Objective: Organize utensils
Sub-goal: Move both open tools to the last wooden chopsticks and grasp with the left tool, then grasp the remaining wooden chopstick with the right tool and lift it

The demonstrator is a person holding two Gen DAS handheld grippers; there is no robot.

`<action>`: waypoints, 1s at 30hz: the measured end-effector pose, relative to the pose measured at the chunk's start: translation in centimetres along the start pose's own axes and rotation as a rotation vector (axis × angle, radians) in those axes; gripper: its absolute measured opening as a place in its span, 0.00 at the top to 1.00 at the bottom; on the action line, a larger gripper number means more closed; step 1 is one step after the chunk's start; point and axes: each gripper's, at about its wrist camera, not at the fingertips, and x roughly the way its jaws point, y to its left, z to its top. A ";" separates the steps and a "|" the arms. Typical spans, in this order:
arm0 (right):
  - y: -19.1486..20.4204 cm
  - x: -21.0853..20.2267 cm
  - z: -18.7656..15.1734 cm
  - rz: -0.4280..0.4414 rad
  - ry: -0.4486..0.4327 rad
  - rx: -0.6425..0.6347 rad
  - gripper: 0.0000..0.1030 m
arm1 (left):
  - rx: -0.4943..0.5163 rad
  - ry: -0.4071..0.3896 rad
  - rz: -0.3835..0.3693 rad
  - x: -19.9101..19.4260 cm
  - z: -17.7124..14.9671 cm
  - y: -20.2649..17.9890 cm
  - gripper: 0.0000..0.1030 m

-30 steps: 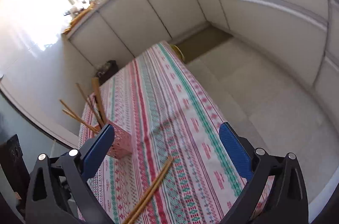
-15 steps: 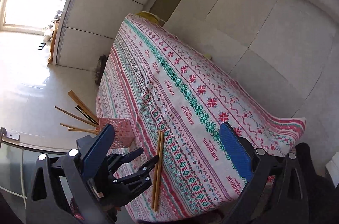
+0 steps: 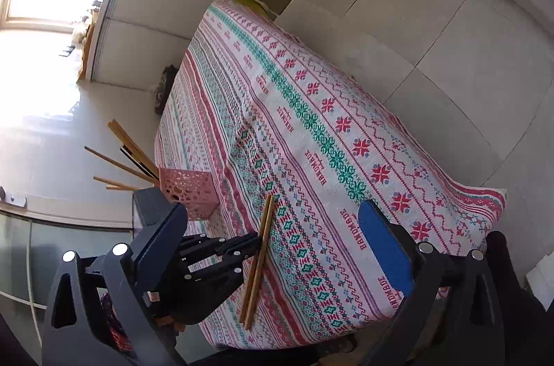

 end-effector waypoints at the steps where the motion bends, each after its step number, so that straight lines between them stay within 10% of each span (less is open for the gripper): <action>1: 0.2 0.6 -0.2 -0.015 0.025 -0.019 0.07 | -0.017 -0.044 0.007 -0.2 -0.8 0.1 0.95; 18: 8.6 13.8 -4.4 -0.476 0.218 -0.260 0.33 | -0.422 -0.813 -0.010 -16.0 -19.7 4.5 0.95; 24: 11.2 16.8 -7.2 -0.672 0.111 -0.440 0.55 | -0.489 -0.896 -0.013 -16.7 -21.7 6.5 0.95; 26: 11.7 17.1 -8.0 -0.608 0.102 -0.471 0.90 | -0.510 -0.899 -0.012 -17.0 -22.3 7.0 0.95; 30: 11.8 16.3 -8.4 -0.427 0.088 -0.451 0.94 | -0.546 -0.917 -0.022 -17.4 -23.5 7.4 0.95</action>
